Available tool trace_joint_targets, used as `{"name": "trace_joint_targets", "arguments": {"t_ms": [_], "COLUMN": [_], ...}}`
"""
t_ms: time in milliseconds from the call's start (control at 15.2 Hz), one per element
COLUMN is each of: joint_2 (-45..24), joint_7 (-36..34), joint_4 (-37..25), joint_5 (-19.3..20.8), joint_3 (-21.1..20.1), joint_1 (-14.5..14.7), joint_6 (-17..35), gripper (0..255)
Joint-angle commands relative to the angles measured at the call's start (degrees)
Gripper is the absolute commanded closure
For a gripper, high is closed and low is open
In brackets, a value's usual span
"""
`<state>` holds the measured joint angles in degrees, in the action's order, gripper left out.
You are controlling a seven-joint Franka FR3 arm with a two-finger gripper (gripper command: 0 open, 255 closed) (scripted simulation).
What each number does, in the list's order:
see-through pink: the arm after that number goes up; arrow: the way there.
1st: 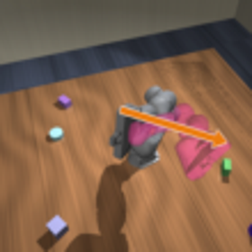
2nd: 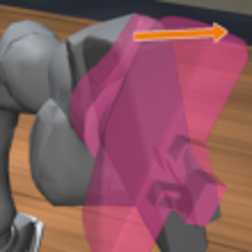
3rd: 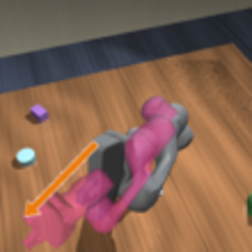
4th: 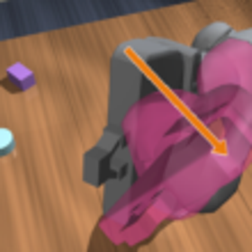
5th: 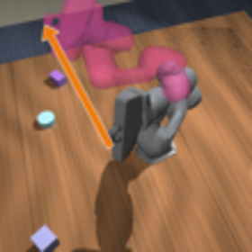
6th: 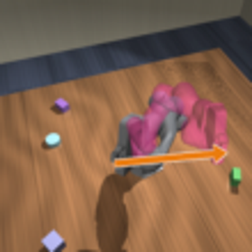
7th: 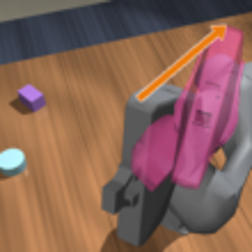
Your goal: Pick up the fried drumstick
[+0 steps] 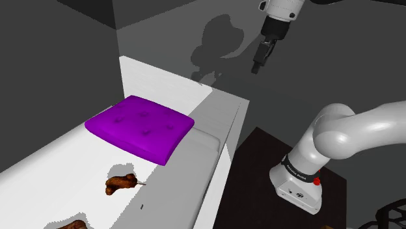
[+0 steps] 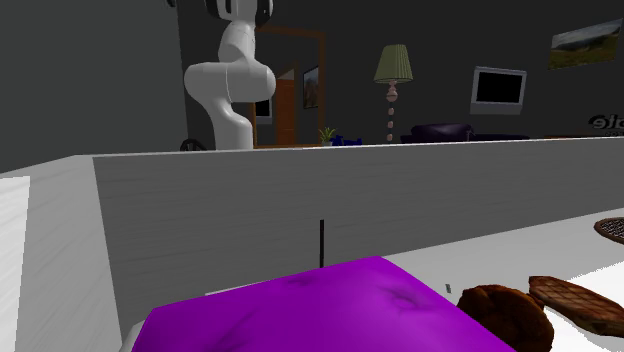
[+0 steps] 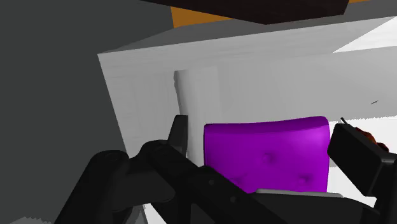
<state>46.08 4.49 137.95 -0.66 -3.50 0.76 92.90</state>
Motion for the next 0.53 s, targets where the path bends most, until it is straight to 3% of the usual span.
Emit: {"name": "trace_joint_targets", "arguments": {"t_ms": [0,462], "joint_2": [0.00,-12.09], "joint_7": [0.00,-5.85], "joint_4": [0.00,-1.85], "joint_5": [0.00,-2.16], "joint_3": [0.00,-7.20], "joint_1": [0.00,2.09], "joint_6": [0.00,6.82], "gripper": [0,0]}}
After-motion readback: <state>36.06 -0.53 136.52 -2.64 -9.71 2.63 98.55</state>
